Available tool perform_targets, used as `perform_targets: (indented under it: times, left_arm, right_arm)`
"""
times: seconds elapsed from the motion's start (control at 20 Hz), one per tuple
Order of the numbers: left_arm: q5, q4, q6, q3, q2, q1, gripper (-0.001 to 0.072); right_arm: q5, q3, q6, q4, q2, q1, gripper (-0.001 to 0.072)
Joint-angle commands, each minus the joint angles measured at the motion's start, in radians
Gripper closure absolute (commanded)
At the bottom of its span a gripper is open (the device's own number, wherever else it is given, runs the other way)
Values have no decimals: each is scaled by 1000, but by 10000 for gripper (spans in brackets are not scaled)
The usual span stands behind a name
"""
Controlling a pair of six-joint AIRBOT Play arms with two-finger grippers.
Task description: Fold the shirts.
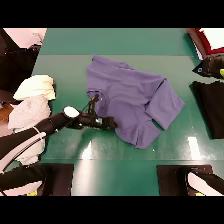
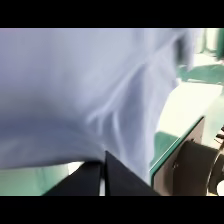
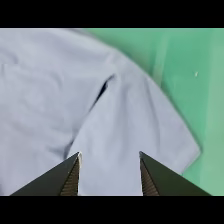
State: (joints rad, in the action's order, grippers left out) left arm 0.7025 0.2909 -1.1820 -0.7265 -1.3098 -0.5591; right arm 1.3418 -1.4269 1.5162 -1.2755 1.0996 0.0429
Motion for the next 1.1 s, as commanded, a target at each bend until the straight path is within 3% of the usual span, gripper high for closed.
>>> perform_targets:
  times: [0.0,0.2,0.3,0.35,0.5,0.7,1.05]
  left_arm:
    - [71,177,-18,-60,82,141,686]
    - [154,336,-22,-69,221,436,686]
    - [192,392,-21,-69,243,519,686]
    - [209,396,-14,-69,243,543,686]
    - [233,416,-14,-69,243,552,686]
    - [255,416,-14,-69,243,552,685]
    - [275,416,-3,-69,243,552,685]
  right_arm:
    - [100,81,2,-3,-27,-11,283]
    - [68,410,60,9,-129,-82,277]
    - [69,578,58,95,-158,-103,176]
    - [50,652,58,161,-161,-101,176]
    - [-81,826,58,367,-142,-9,177]
    - [-304,906,101,557,-63,268,178]
    - [-505,814,222,603,128,575,180]
